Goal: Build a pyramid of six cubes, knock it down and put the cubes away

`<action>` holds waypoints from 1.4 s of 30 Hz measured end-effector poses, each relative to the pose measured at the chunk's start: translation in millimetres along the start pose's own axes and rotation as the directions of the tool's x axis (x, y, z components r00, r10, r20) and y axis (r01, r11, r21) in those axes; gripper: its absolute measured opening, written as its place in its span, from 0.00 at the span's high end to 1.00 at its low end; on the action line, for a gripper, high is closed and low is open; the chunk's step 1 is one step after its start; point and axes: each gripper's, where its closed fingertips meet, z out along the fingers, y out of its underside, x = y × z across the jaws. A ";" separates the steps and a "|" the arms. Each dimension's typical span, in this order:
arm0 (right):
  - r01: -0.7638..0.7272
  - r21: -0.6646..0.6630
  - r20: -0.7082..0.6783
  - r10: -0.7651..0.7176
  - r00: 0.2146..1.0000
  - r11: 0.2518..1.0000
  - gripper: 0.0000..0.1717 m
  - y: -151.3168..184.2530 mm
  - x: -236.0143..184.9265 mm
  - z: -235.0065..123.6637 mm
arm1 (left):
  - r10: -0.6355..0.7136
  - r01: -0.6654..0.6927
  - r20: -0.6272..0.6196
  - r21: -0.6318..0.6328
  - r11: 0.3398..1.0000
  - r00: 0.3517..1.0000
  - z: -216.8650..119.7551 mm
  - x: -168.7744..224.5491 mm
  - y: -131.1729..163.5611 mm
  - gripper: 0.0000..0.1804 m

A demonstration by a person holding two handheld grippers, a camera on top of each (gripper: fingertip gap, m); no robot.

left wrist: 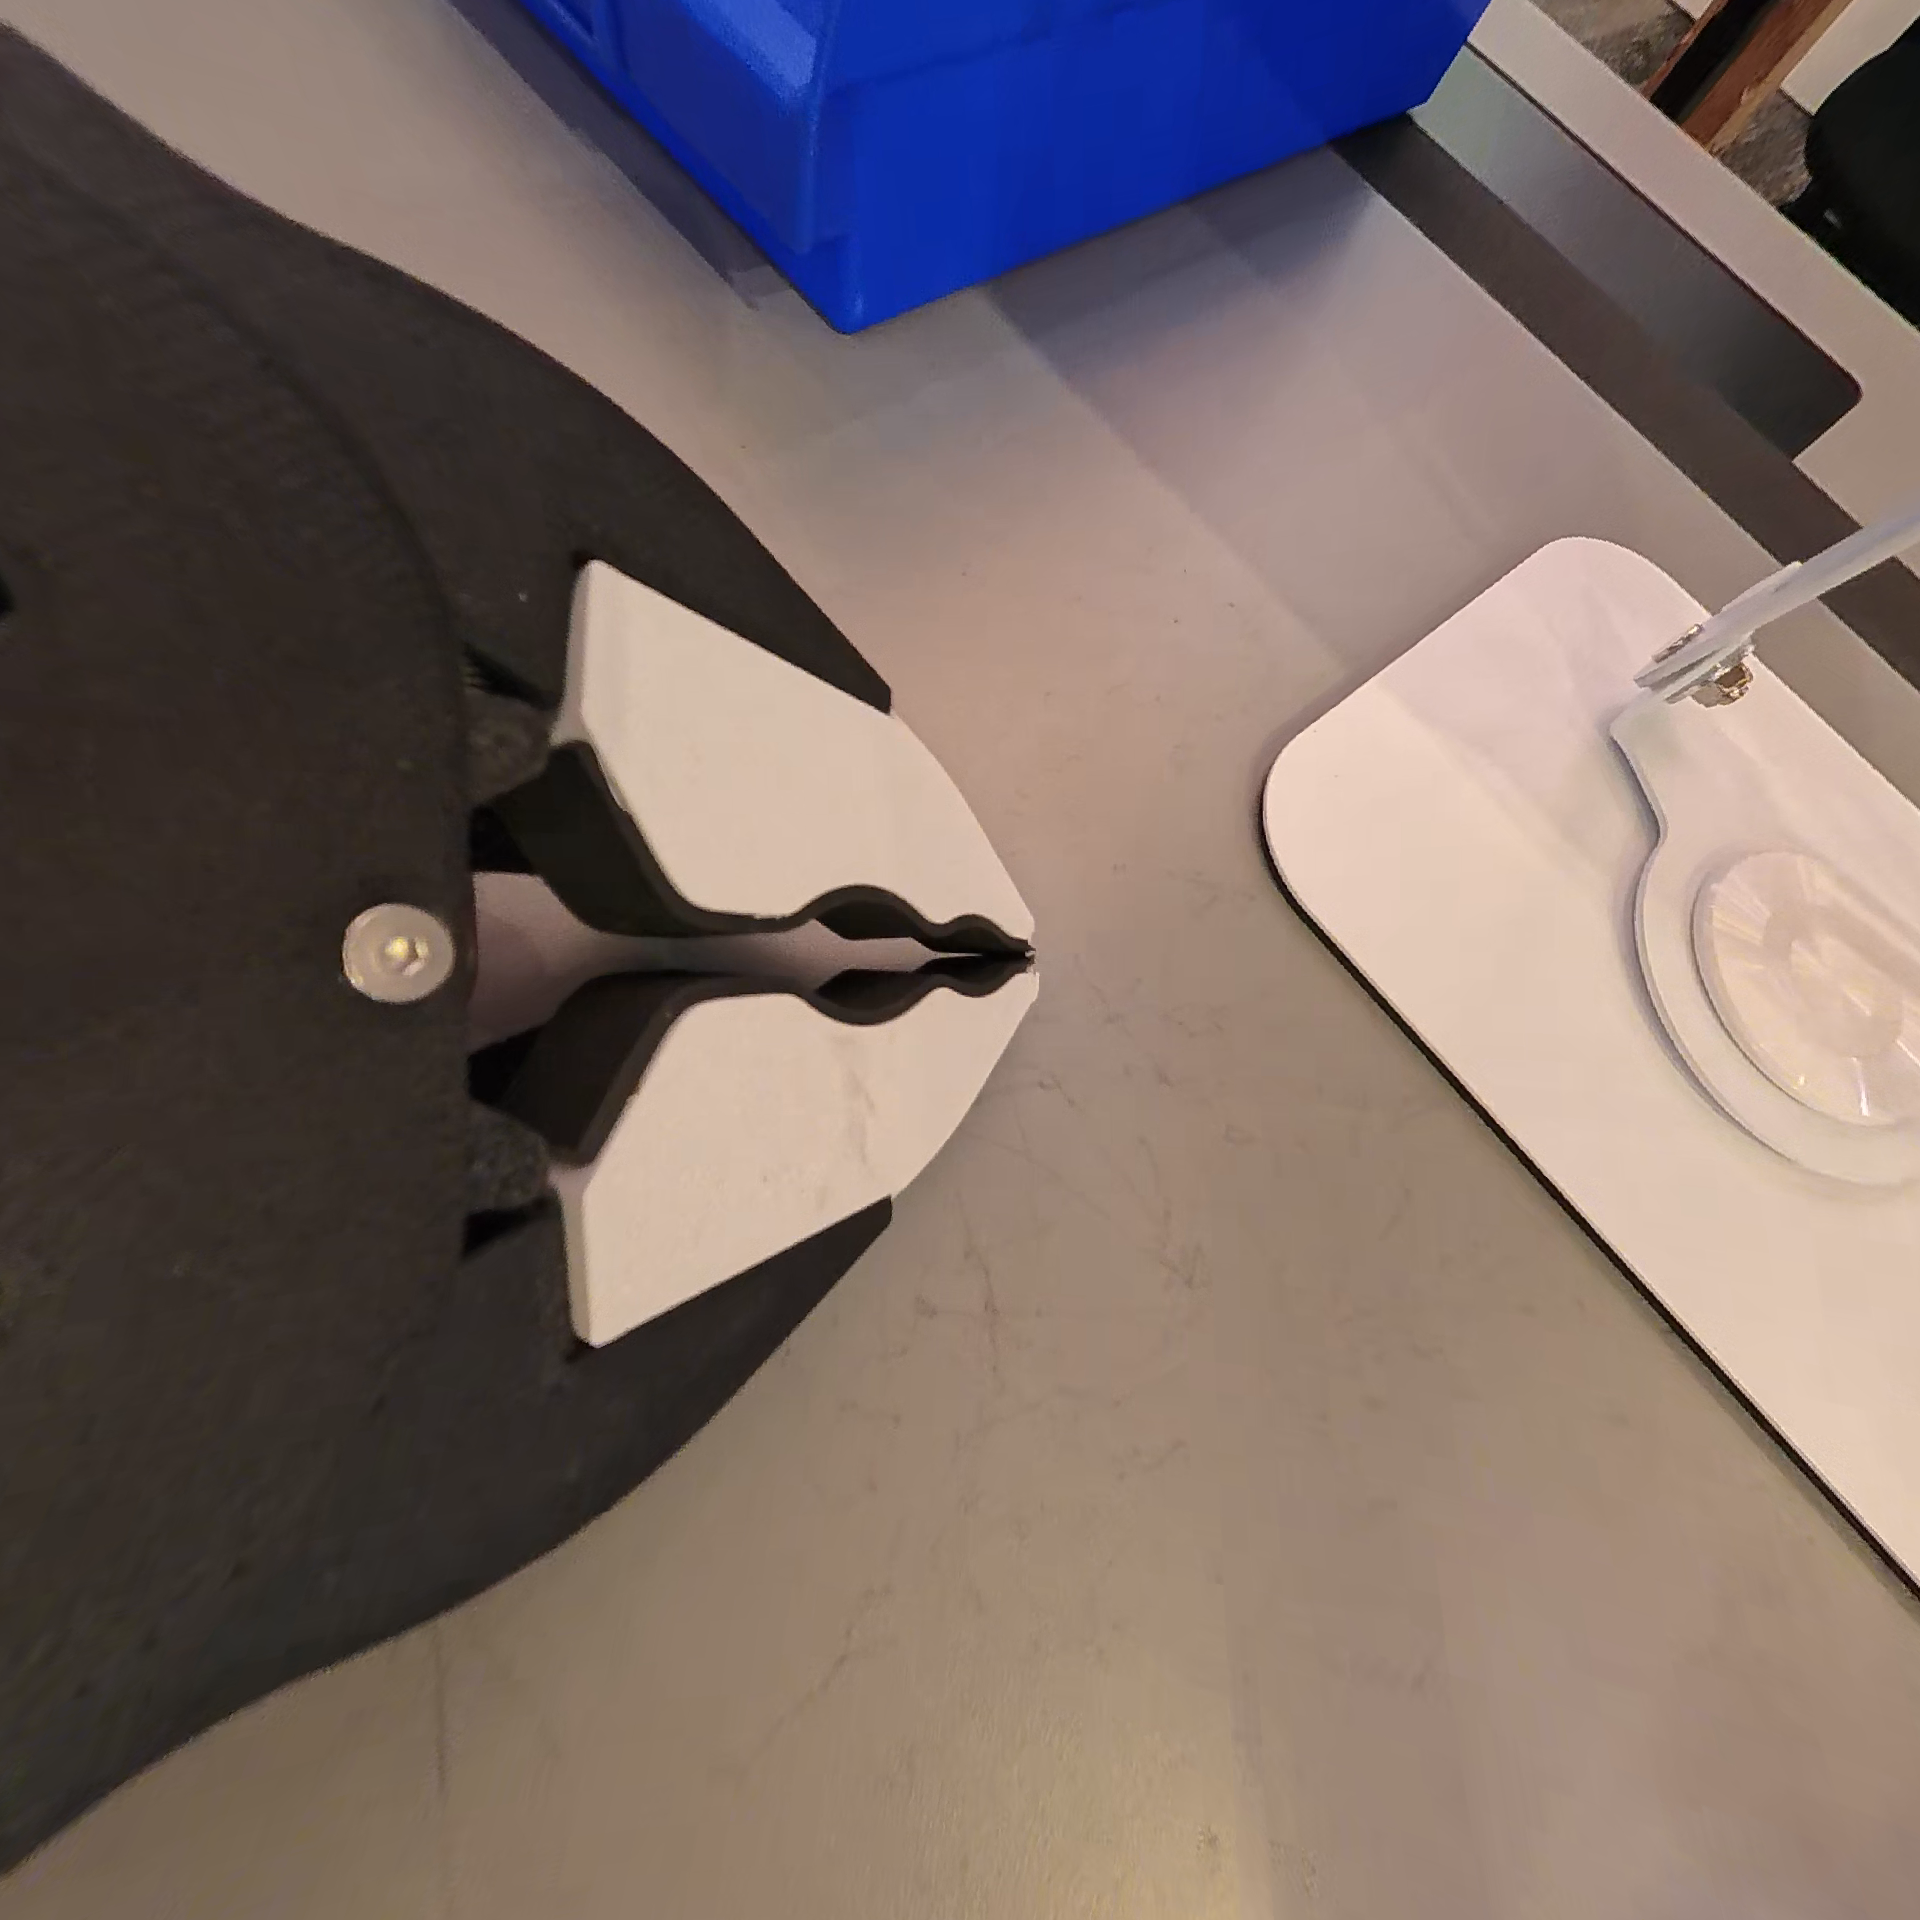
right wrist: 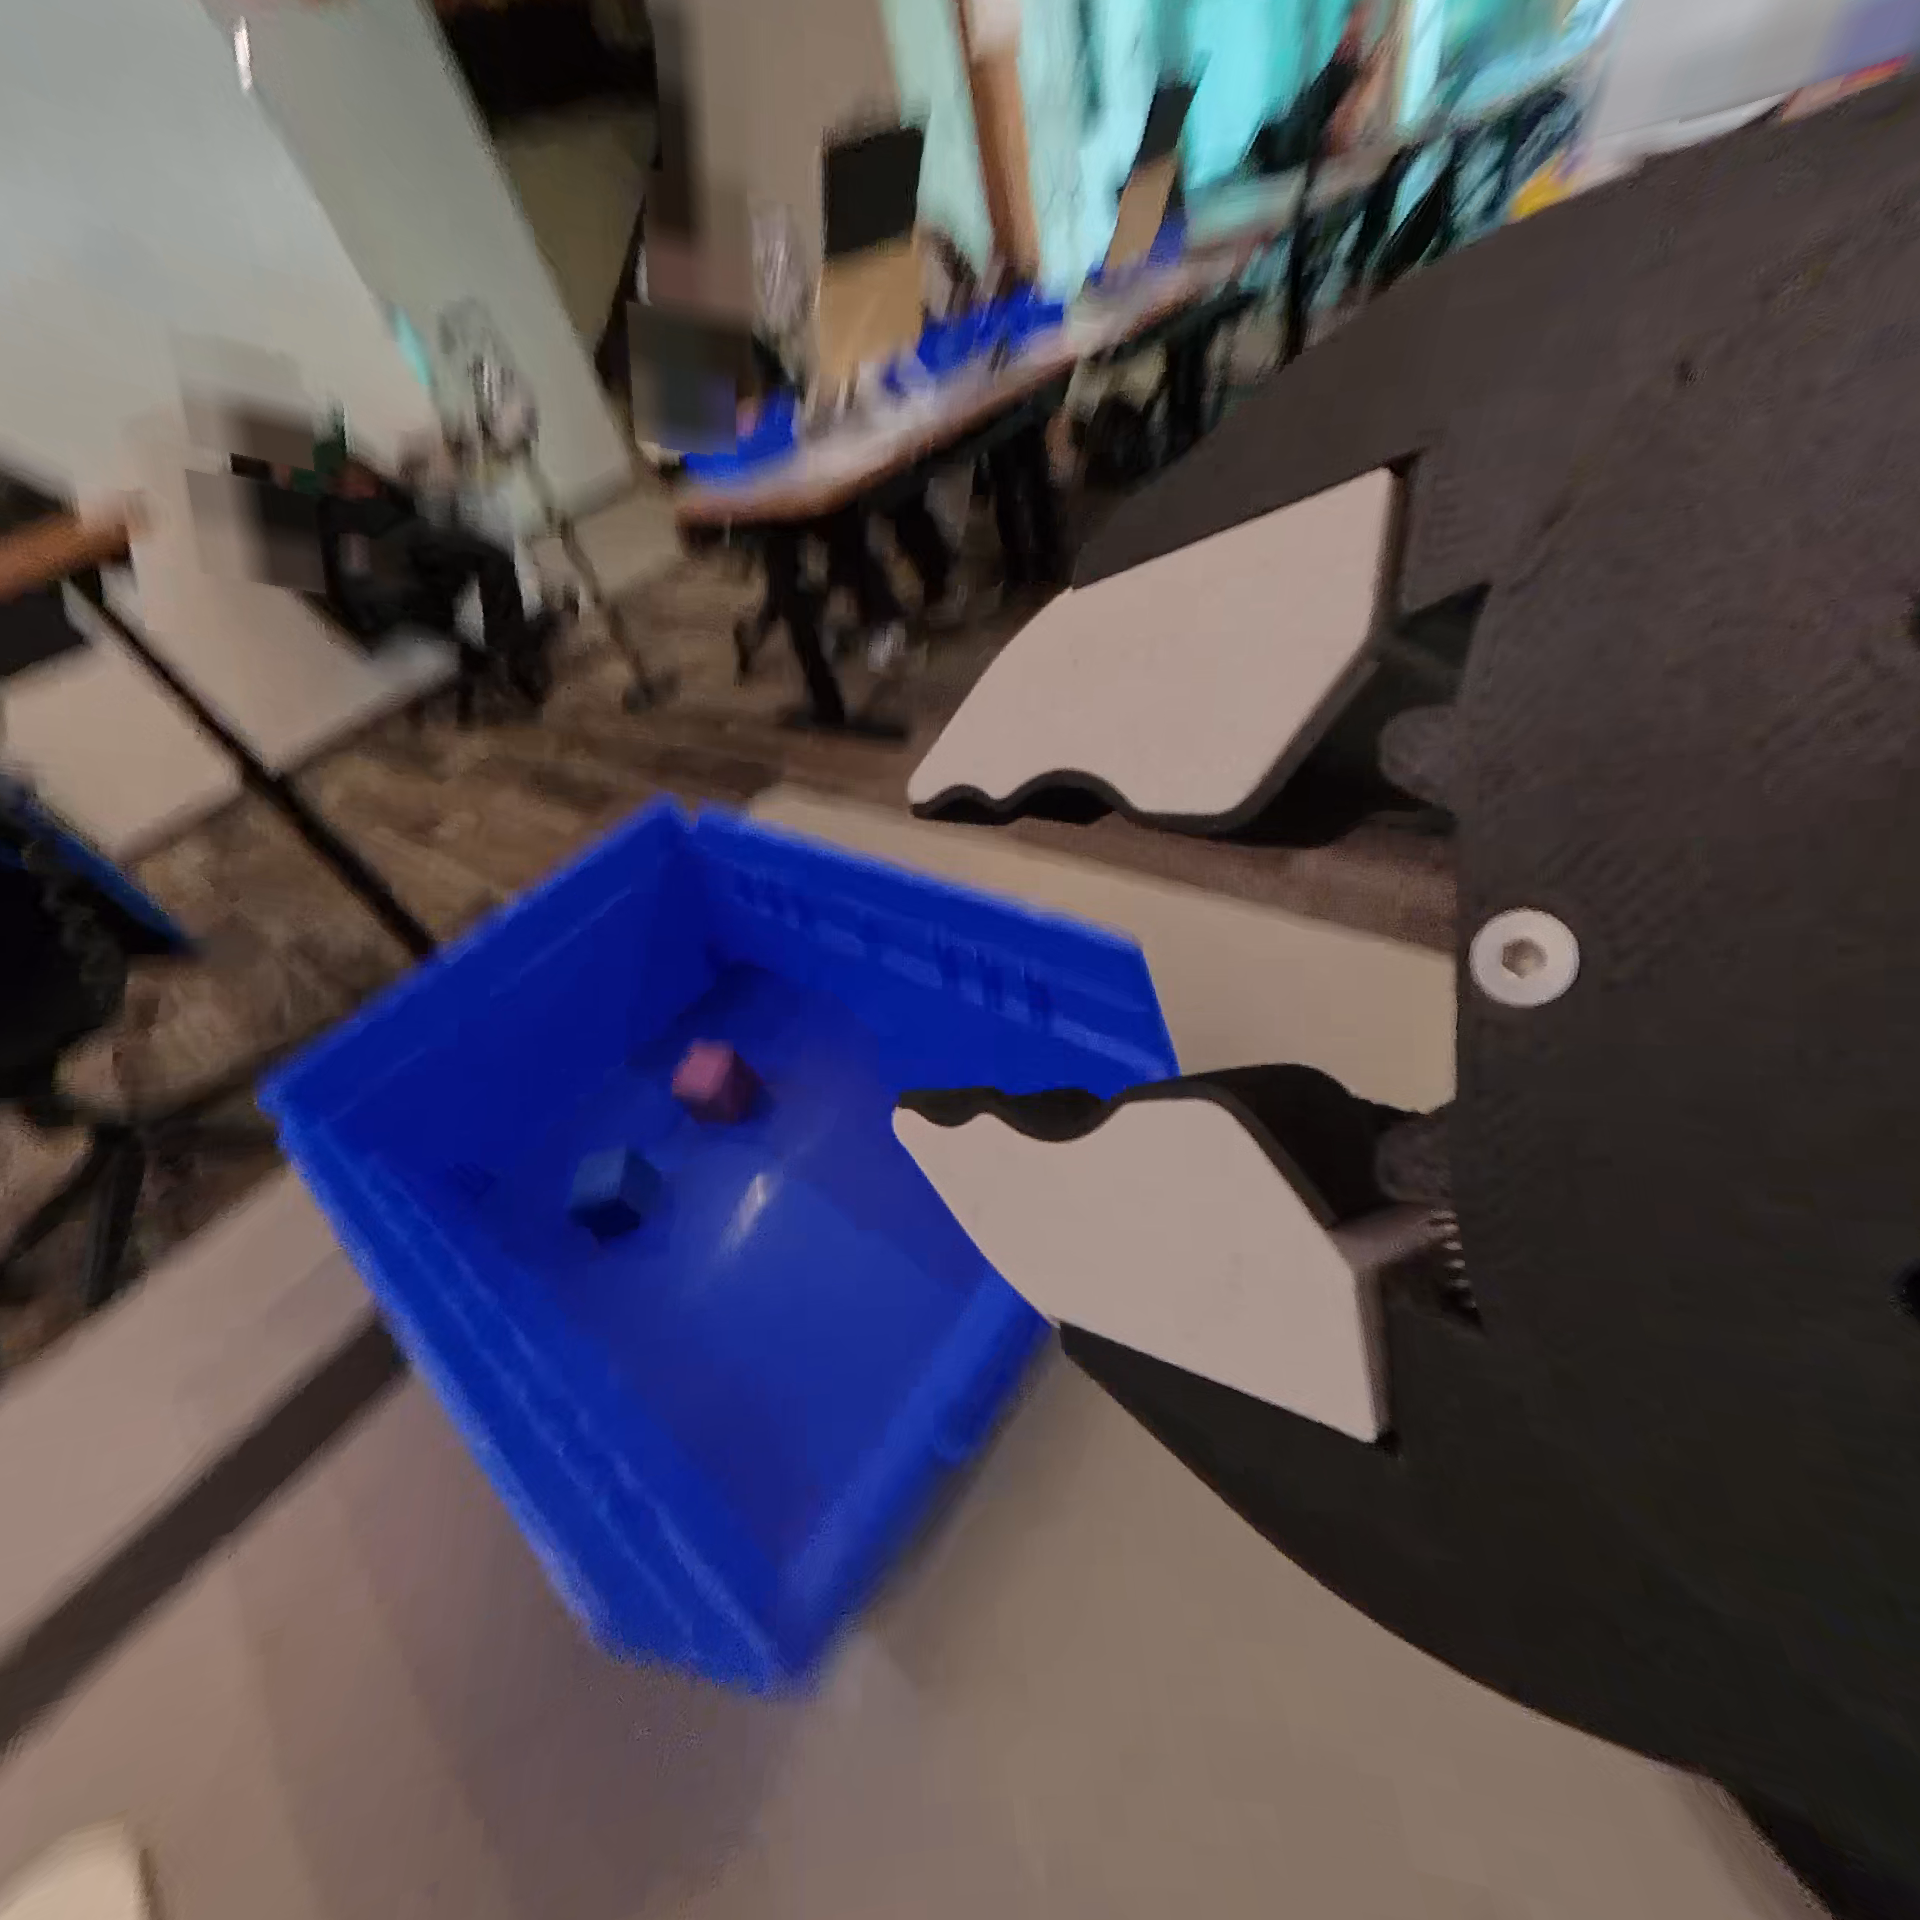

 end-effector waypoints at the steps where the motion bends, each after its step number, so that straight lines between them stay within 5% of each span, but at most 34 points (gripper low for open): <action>1: -0.012 -0.001 0.113 0.012 0.994 1.000 0.72 1.1 -15.9 -5.8 | 0.002 -0.002 0.002 0.001 1.000 1.000 0.0 0.1 -0.1 1.00; 5: -0.064 -0.089 0.612 0.105 0.784 0.994 0.73 15.1 -98.8 -42.8 | 0.013 -0.013 0.012 0.002 1.000 1.000 -0.2 0.1 -0.3 1.00; 9: 0.077 -0.169 0.766 0.082 0.638 0.983 0.75 42.7 -159.3 -65.2 | 0.011 -0.011 0.011 0.002 1.000 1.000 -0.1 0.2 -0.3 1.00; 19: 0.209 -0.223 0.875 0.101 0.474 0.952 0.75 66.7 -231.6 -71.6 | 0.015 -0.015 0.013 0.002 1.000 1.000 0.0 0.3 -0.3 1.00; 22: 0.316 -0.253 0.858 0.062 0.510 0.914 0.74 85.4 -237.0 -63.0 | 0.016 -0.016 0.013 0.002 1.000 1.000 -0.1 0.3 -0.3 1.00; 27: 0.250 -0.216 0.888 0.083 0.453 0.944 1.00 73.1 -239.1 -66.0 | 0.016 -0.016 0.011 0.002 1.000 1.000 -0.1 0.5 -0.2 1.00; 29: 0.238 -0.214 0.893 0.091 0.441 0.947 1.00 72.4 -237.4 -66.6 | 0.016 -0.016 0.010 0.002 1.000 1.000 0.0 0.4 -0.1 1.00; 35: 0.191 -0.231 0.866 0.112 0.488 0.954 0.75 70.1 -209.2 -69.4 | 0.015 -0.015 0.009 0.002 1.000 1.000 -0.2 0.5 -0.1 1.00; 40: 0.304 -0.221 0.893 0.068 0.444 0.927 0.74 89.3 -216.9 -76.7 | 0.010 -0.010 0.004 0.001 1.000 1.000 -0.1 0.5 0.2 1.00; 42: 0.345 -0.203 0.906 0.043 0.421 0.916 0.83 94.7 -227.6 -75.9 | 0.013 -0.013 0.006 0.001 1.000 1.000 -0.2 0.5 0.1 1.00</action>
